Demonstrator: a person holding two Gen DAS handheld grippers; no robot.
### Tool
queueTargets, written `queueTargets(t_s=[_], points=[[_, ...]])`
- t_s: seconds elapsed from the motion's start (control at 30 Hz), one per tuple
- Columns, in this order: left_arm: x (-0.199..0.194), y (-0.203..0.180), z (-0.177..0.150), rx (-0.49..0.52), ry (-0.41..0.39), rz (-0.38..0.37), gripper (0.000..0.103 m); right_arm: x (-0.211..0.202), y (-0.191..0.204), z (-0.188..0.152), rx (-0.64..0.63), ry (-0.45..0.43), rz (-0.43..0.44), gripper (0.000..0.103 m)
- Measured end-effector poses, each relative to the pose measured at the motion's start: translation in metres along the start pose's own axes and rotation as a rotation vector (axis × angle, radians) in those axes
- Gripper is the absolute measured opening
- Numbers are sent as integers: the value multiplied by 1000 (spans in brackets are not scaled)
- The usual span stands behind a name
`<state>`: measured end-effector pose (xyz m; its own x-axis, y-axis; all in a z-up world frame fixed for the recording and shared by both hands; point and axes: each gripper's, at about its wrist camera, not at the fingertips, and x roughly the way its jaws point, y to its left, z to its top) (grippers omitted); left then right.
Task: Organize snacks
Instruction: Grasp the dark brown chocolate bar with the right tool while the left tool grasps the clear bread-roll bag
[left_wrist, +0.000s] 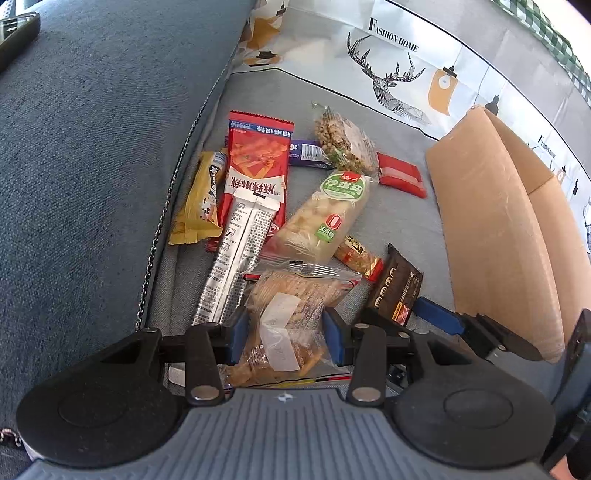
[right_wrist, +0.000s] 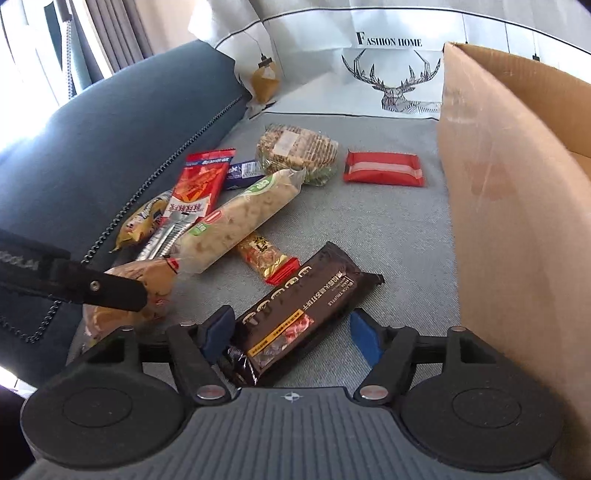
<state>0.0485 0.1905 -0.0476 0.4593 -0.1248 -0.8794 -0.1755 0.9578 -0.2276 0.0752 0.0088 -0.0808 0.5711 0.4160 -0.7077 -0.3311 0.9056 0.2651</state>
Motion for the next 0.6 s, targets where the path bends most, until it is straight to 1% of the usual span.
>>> queueTargets(t_s=[0.17, 0.2, 0.23, 0.37, 0.4, 0.43, 0.47, 0.5, 0.53, 0.6], points=[[1, -1, 0, 5, 4, -3, 48, 6, 4, 2, -23, -2, -15, 73], [1, -1, 0, 4, 5, -4, 48, 5, 5, 2, -29, -2, -11, 68], [1, 0, 0, 1, 5, -6, 48, 4, 5, 1, -34, -1, 1, 61], [2, -1, -1, 3, 12, -10, 48, -2, 4, 0, -55, 2, 27, 45], [2, -2, -2, 5, 14, -10, 48, -5, 4, 0, -57, -3, 29, 38], [2, -2, -2, 5, 15, -9, 48, -8, 3, 1, -57, -5, 38, 27], [2, -2, -2, 4, 16, -9, 48, -12, 2, 1, -59, -7, 46, 22], [2, -2, -2, 3, 17, -10, 48, -16, 1, 1, -63, -7, 53, 10], [2, -2, -3, 1, 18, -11, 48, -19, 2, 0, -74, 0, 55, 2], [1, -1, -4, -4, 19, -12, 48, -26, 4, -3, -99, 12, 64, 3]])
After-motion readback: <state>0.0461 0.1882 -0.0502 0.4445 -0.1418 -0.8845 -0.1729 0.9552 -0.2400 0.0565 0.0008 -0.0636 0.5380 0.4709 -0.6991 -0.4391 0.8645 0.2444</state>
